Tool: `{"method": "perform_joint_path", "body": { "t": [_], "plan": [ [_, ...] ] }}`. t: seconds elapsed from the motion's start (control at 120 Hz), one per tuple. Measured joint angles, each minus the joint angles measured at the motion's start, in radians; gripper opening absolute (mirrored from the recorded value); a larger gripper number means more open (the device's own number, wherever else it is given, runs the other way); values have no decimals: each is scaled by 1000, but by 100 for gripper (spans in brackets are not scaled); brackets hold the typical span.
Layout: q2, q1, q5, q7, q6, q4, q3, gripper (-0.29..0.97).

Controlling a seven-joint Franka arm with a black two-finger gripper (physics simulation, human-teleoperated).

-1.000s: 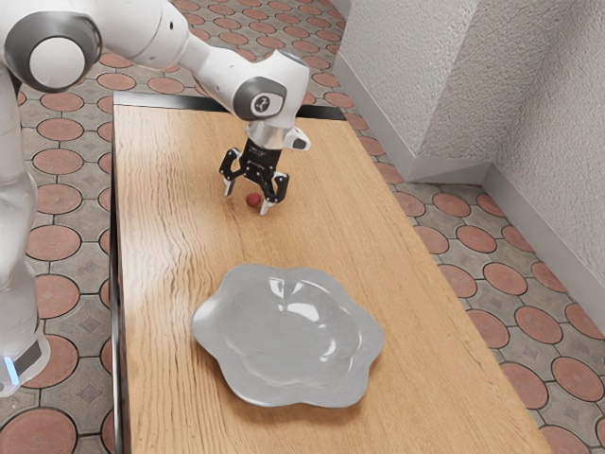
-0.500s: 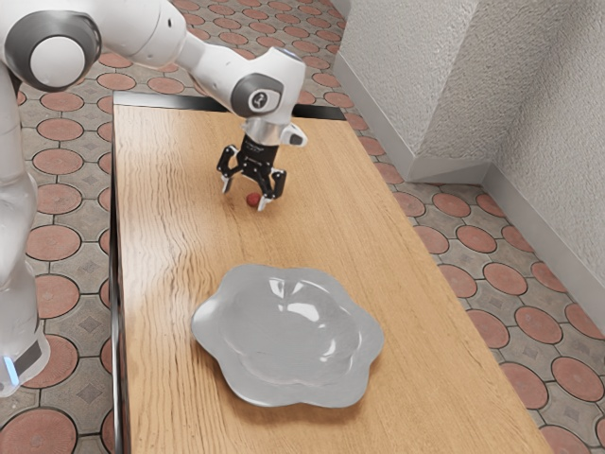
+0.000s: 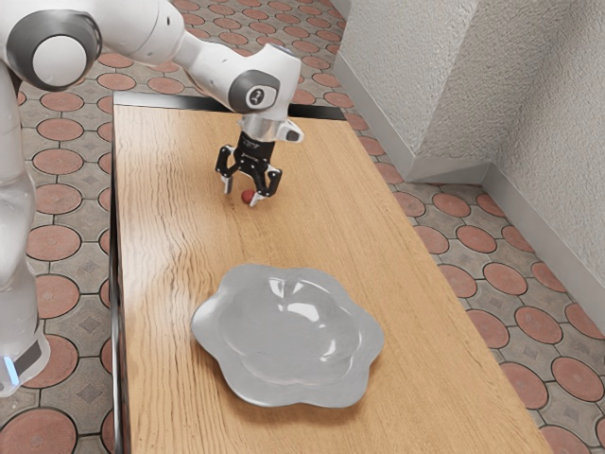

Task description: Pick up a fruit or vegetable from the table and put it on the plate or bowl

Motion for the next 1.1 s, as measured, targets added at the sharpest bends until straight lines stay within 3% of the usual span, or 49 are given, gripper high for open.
{"method": "perform_joint_path", "body": {
  "t": [0.692, 1.0, 1.1],
  "plan": [
    [1, -50, 1, 19, -5, 7, 3, 15],
    [-42, -48, 5, 18, -24, 16, -3, 11],
    [-80, -96, 10, 12, -50, 33, -3, 11]
  ]
}}
